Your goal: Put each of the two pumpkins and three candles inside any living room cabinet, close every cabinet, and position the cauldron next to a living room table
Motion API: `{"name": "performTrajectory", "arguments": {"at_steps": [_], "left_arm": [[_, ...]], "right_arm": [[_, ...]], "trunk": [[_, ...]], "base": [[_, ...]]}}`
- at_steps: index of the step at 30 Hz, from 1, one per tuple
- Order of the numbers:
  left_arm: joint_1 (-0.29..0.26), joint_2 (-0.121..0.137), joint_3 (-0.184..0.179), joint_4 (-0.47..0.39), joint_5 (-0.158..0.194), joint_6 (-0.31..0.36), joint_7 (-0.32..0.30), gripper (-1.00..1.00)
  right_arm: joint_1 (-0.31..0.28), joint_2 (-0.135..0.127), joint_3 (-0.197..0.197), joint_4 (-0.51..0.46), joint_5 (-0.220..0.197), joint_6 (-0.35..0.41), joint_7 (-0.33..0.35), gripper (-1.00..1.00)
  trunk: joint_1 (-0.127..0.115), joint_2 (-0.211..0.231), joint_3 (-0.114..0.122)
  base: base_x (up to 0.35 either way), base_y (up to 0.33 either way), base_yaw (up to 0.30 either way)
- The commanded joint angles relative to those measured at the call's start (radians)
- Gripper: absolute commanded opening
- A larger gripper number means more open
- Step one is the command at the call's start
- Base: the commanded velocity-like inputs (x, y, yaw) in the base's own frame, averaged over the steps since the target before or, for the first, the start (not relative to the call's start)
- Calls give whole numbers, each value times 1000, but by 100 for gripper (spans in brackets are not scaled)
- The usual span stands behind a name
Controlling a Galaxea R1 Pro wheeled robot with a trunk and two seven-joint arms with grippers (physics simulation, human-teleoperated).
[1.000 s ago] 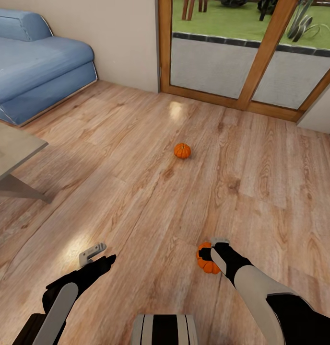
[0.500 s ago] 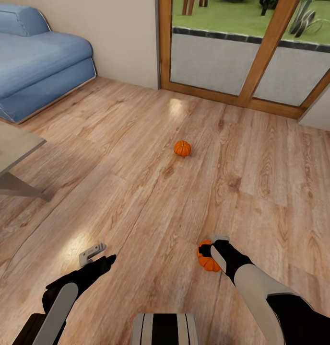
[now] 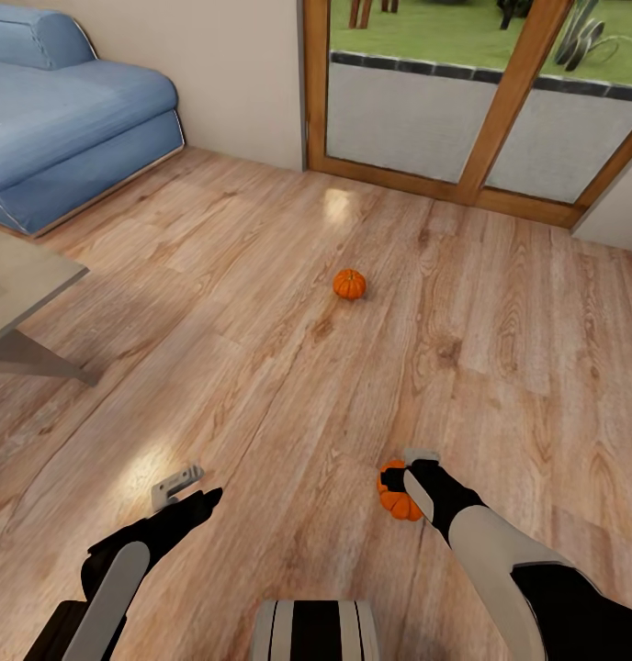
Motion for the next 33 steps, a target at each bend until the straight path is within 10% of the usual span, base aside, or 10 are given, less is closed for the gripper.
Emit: {"name": "performTrajectory", "arguments": {"at_steps": [1,6,7,33], "left_arm": [[-1,1,-2,-1,10,0,10,100],[-1,1,-2,-1,10,0,10,100],[-1,1,-2,-1,10,0,10,100],[-1,1,-2,0,10,2,10,100]], "right_arm": [[1,0,3,48,-16,4,-7,100],[1,0,4,48,-16,5,-7,100],[1,1,4,48,-16,5,-7,-100],[1,1,3,48,23,6,-7,-100]], "trunk": [[0,0,-1],[0,0,-1],[0,0,-1],[0,0,-1]], "base": [[0,0,0],[0,0,0],[0,0,0],[0,0,0]]}}
